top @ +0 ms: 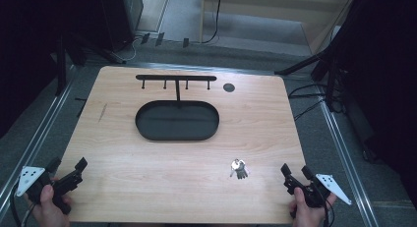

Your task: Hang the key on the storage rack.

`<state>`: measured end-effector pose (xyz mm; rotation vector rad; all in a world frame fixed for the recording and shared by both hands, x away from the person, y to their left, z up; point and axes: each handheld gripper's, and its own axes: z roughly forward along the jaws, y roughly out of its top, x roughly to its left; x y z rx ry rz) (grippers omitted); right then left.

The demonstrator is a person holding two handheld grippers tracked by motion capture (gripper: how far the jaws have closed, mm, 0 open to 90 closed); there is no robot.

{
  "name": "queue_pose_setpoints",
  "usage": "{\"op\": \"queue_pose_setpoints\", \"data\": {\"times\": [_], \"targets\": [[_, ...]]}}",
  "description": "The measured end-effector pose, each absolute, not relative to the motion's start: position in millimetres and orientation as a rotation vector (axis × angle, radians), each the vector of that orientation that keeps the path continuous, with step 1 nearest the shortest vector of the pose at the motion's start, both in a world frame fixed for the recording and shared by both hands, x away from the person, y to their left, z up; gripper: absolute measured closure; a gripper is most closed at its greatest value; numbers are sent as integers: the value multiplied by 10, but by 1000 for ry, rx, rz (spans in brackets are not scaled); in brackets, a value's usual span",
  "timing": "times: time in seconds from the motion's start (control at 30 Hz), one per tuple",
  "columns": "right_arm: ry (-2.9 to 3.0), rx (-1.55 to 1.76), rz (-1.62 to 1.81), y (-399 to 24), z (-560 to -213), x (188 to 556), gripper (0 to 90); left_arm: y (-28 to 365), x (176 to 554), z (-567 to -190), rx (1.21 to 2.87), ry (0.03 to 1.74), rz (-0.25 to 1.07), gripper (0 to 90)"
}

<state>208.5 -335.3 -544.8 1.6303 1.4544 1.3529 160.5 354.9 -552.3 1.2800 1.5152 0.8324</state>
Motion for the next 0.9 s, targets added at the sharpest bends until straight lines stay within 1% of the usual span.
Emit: {"op": "queue_pose_setpoints", "data": {"times": [0.07,0.13,0.2,0.33,0.4,0.43,0.47,0.5,0.53,0.57,0.6,0.67,0.73,0.8,0.9], "targets": [[1500,1619,1331,-3302,-5455,2101,168,3551,1608,-5526,1275,1520,828,97],[1513,1614,1313,-3282,-5457,2109,174,3555,1608,-5526,1275,1524,823,97],[1568,1590,1261,-3215,-5463,2140,204,3560,1613,-5528,1271,1533,821,97],[1604,1573,1204,-3130,-5458,2143,234,3551,1610,-5530,1274,1533,823,97],[1615,1629,1191,-3107,-5443,2162,258,3542,1599,-5530,1281,1531,830,97],[1645,1662,1201,-3088,-5402,2179,250,3539,1598,-5531,1280,1532,833,97],[1645,1690,1191,-3066,-5351,2186,261,3537,1597,-5531,1279,1531,836,96],[1639,1694,1186,-3045,-5305,2188,285,3535,1596,-5532,1277,1530,838,97],[1649,1684,1186,-3008,-5238,2181,336,3532,1596,-5532,1278,1529,840,97],[1666,1667,1161,-2964,-5175,2182,361,3530,1598,-5532,1282,1529,843,97],[1748,1638,1113,-2862,-5071,2182,406,3525,1598,-5532,1288,1530,847,97],[1791,1633,1123,-2828,-5041,2183,401,3522,1597,-5532,1291,1527,850,97],[1908,1626,1088,-2708,-4976,2194,404,3518,1599,-5532,1292,1527,851,97],[2042,1565,973,-2559,-4910,2216,443,3518,1599,-5533,1293,1526,852,97],[2120,1547,910,-2463,-4867,2257,441,3521,1602,-5533,1290,1529,847,97]]}}
